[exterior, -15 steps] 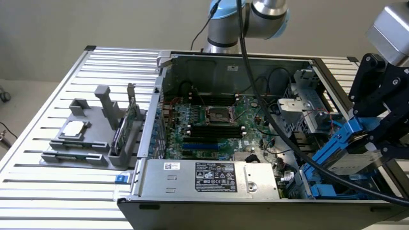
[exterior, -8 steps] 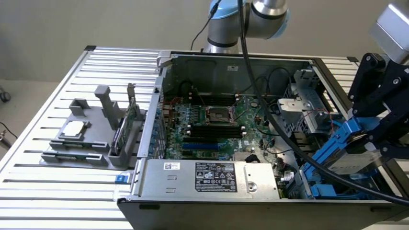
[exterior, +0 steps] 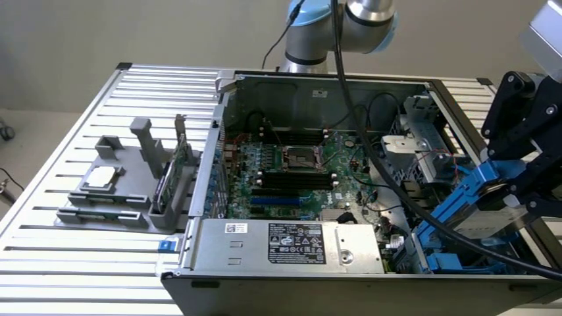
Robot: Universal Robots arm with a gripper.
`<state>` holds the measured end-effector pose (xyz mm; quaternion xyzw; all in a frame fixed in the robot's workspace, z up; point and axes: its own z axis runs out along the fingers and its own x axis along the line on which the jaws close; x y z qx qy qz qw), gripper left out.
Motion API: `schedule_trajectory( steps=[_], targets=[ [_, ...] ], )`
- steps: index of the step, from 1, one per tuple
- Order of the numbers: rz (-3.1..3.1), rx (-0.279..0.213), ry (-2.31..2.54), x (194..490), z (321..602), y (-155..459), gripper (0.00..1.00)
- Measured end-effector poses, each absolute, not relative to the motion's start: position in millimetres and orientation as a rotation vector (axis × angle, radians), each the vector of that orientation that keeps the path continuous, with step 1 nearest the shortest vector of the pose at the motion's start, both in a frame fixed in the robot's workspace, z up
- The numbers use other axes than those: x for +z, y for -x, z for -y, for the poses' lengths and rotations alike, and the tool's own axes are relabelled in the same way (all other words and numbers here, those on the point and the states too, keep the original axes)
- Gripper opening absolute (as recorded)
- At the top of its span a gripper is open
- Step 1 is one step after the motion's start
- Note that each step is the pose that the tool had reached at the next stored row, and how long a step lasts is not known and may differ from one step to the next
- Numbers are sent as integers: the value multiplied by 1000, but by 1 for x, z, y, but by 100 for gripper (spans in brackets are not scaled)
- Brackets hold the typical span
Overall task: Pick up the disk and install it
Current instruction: 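Insert the disk into the insertion slot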
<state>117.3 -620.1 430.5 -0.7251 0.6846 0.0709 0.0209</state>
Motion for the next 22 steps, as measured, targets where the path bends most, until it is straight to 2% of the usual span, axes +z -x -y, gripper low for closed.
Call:
schedule_trajectory(
  steps=[22],
  targets=[
    [-2121,226,2254,430,625,-122,33]
  ],
)
